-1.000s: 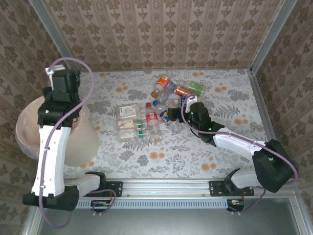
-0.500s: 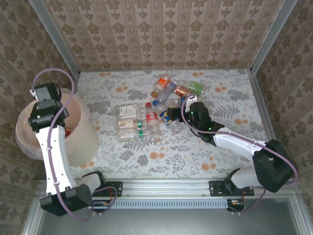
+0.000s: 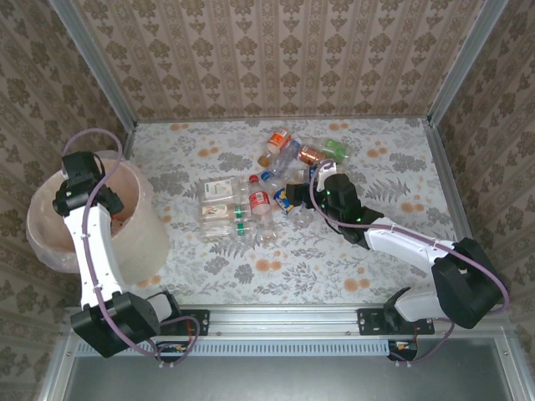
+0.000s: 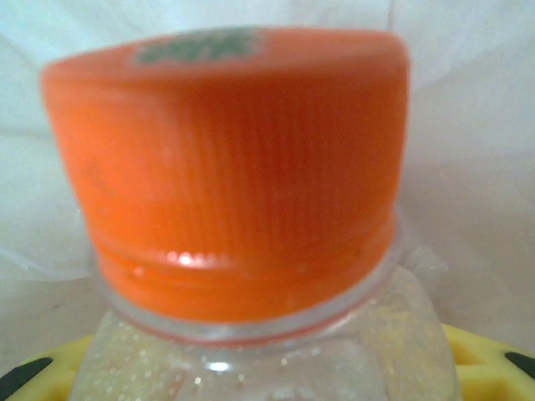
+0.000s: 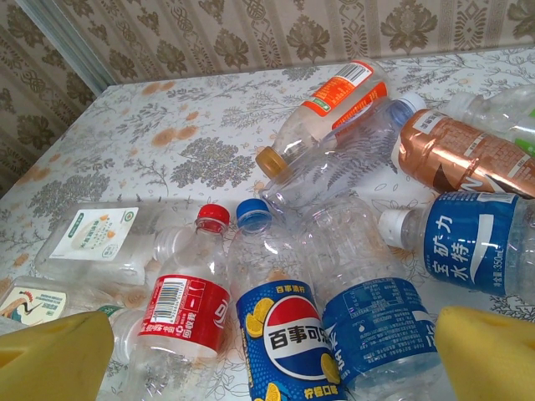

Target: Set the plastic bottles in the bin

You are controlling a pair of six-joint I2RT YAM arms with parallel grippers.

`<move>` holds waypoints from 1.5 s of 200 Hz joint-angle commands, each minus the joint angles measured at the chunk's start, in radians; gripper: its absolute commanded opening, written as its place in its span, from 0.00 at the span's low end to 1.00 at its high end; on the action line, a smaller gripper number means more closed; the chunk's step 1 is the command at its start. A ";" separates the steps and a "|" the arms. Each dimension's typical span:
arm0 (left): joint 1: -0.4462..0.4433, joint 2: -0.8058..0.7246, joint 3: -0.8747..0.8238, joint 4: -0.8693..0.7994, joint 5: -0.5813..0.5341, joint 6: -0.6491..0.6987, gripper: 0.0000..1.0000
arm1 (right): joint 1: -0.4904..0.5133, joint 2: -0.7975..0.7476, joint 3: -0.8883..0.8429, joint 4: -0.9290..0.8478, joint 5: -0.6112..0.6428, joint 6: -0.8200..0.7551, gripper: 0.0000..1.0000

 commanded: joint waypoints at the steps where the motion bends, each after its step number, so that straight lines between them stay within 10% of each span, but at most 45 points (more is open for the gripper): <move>1: 0.015 -0.005 -0.004 -0.001 -0.079 -0.029 0.51 | -0.005 -0.007 0.033 -0.009 -0.003 -0.010 1.00; 119: 0.003 -0.043 0.058 -0.036 -0.123 -0.089 0.77 | -0.005 0.028 0.060 -0.021 -0.009 -0.021 1.00; 300: -0.252 -0.249 -0.033 0.465 0.534 -0.165 1.00 | -0.229 0.033 0.184 -0.427 -0.056 -0.215 1.00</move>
